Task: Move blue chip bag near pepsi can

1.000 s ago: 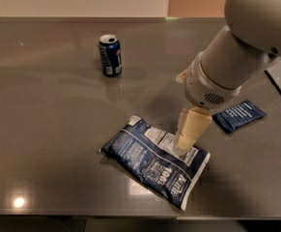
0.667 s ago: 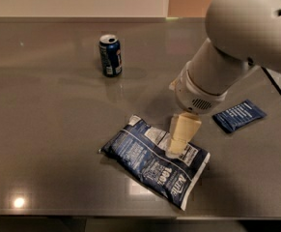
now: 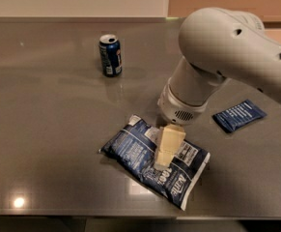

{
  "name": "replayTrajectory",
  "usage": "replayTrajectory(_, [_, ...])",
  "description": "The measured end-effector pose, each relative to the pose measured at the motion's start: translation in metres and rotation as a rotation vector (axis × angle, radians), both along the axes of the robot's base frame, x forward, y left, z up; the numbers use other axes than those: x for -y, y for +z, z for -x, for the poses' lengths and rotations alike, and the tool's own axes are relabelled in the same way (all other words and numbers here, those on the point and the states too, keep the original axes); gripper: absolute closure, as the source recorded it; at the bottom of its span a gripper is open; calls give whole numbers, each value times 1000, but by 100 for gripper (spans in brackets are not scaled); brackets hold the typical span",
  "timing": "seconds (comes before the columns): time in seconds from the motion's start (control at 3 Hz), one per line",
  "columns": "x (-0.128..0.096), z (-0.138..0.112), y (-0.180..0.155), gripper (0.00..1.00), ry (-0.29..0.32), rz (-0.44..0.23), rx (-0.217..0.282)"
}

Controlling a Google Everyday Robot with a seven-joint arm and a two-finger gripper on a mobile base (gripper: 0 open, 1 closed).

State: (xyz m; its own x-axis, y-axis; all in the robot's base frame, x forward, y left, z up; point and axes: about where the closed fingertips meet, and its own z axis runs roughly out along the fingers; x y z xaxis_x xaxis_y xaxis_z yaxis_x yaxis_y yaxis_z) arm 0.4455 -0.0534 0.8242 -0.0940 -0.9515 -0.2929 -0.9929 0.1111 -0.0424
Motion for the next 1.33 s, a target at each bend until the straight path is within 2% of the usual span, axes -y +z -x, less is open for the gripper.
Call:
replayTrajectory(0.33, [-13, 8, -9, 18, 15, -5, -42])
replayTrajectory(0.67, [-19, 11, -5, 41, 16, -14, -53])
replayTrajectory(1.0, [-19, 8, 9, 64, 10, -19, -37])
replayTrajectory(1.33, [-8, -17, 33, 87, -19, -1, 22])
